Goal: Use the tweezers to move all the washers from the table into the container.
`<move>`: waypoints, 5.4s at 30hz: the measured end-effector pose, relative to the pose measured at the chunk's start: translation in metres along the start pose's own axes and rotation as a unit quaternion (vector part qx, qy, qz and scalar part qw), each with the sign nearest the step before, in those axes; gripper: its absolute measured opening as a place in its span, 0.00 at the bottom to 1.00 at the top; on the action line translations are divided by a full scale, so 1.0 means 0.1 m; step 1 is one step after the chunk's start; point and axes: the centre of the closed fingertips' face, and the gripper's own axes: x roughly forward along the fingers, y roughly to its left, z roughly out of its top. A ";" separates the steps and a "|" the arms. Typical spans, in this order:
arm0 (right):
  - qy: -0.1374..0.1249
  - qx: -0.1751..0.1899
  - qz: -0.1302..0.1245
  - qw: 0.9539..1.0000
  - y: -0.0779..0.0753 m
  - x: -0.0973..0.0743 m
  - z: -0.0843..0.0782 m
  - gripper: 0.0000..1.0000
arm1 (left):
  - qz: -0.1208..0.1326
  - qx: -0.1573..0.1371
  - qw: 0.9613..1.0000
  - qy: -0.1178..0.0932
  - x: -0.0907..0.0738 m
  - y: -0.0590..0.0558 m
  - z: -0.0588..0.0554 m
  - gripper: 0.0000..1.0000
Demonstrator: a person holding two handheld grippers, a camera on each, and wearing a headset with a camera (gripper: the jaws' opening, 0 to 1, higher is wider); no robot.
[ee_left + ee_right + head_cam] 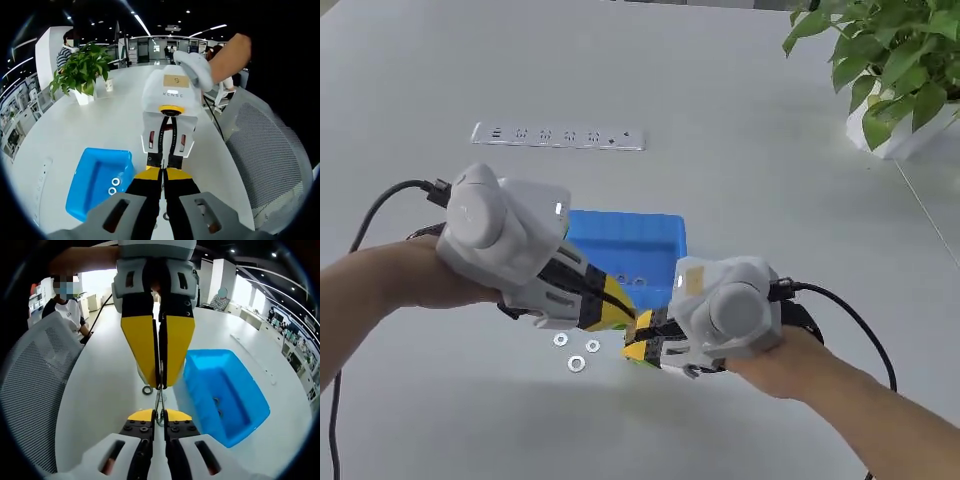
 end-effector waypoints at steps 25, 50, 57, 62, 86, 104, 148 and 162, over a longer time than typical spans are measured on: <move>0.008 -0.003 0.004 1.000 0.01 -0.02 0.00 0.07 | 0.017 -0.021 1.000 -0.005 -0.09 0.01 -0.02 0.20; -0.011 -0.024 0.003 1.000 -0.02 -0.41 0.36 0.07 | 0.097 -0.095 0.989 -0.049 -0.41 -0.09 -0.16 0.50; -0.020 -0.030 0.001 0.999 -0.11 -0.53 0.49 0.07 | 0.114 -0.107 0.986 -0.051 -0.48 -0.16 -0.24 0.54; -0.022 -0.037 0.002 0.999 -0.17 -0.58 0.56 0.07 | 0.128 -0.111 0.984 -0.053 -0.53 -0.16 -0.26 0.59; -0.025 -0.060 -0.019 0.998 -0.73 -0.50 0.60 0.07 | 0.193 -0.136 0.968 -0.082 -0.76 0.04 -0.27 0.82; -0.026 -0.052 -0.015 0.998 -0.99 -0.31 0.42 0.08 | 0.206 -0.141 0.964 -0.087 -0.82 0.20 -0.29 0.83; -0.011 -0.043 0.012 0.999 -1.06 0.05 0.11 0.08 | 0.174 -0.081 0.978 -0.078 -0.53 0.84 0.01 0.53; -0.011 -0.046 0.014 0.999 -1.10 0.07 0.09 0.09 | 0.140 -0.042 0.988 -0.048 -0.23 1.05 0.11 0.28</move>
